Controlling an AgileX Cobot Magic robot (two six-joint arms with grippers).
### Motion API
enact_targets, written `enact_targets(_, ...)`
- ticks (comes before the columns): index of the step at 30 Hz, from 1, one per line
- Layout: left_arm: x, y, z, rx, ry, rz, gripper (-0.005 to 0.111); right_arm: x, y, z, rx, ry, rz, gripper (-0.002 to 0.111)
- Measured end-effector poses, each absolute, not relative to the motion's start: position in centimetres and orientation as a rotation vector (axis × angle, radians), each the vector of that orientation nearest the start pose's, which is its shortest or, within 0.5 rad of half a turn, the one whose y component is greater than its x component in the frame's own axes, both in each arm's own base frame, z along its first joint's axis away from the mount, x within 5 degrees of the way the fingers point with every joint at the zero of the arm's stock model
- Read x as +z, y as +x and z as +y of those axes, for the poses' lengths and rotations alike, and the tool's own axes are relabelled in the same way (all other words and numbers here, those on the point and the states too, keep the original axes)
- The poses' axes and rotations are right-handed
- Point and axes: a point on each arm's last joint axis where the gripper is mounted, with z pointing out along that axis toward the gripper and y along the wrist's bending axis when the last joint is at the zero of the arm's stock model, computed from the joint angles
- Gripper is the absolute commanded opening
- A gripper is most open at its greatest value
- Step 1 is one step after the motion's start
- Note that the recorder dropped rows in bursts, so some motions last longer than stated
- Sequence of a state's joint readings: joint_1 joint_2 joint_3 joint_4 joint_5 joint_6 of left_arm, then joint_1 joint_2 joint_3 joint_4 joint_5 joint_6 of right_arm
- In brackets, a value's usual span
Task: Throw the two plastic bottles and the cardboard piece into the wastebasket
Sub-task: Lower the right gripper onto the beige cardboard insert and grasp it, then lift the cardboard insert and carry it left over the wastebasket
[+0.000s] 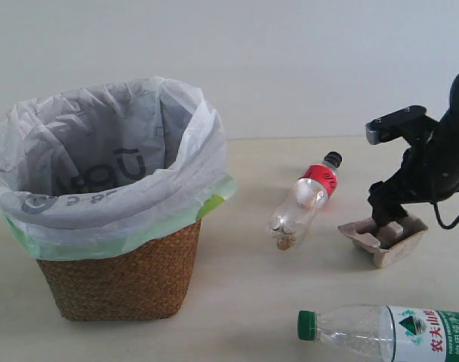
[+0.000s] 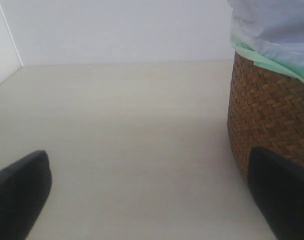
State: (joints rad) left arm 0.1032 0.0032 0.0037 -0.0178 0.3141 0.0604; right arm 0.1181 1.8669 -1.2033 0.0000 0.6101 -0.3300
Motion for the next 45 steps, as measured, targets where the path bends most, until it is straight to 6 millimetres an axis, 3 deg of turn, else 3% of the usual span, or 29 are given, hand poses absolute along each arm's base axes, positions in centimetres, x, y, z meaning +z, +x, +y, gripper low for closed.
enact_targets(4,18.3,5.4,0.5,0.100,-0.050,1.805,0.108,17.0,37.3,5.3,-0.050,-0.660,2.704,0.083)
enact_targets(11,18.3,5.4,0.5,0.100,-0.050,1.805,0.108,16.9,37.5,4.3,-0.205,-0.681,2.703,0.083)
enact_targets(21,18.3,5.4,0.5,0.100,-0.050,1.805,0.108,15.1,37.8,4.3,-0.214,-0.677,2.754,0.082)
enact_targets(23,18.3,5.4,0.5,0.100,-0.050,1.805,0.108,15.1,37.8,4.3,-0.214,-0.677,2.755,0.075)
enact_targets(26,18.3,5.4,0.5,0.100,-0.050,1.805,0.108,15.0,37.8,4.3,-0.204,-0.666,2.757,0.047)
enact_targets(29,18.3,5.4,0.5,0.100,-0.050,1.805,0.108,14.8,37.8,4.4,-0.180,-0.637,2.763,0.000)
enact_targets(41,18.3,5.4,0.5,0.100,-0.050,1.805,0.108,15.2,37.8,4.6,-0.150,-0.602,2.764,0.000)
enact_targets(45,18.3,5.4,0.5,0.100,-0.050,1.805,0.108,17.8,37.4,4.6,-0.141,-0.560,2.704,0.000)
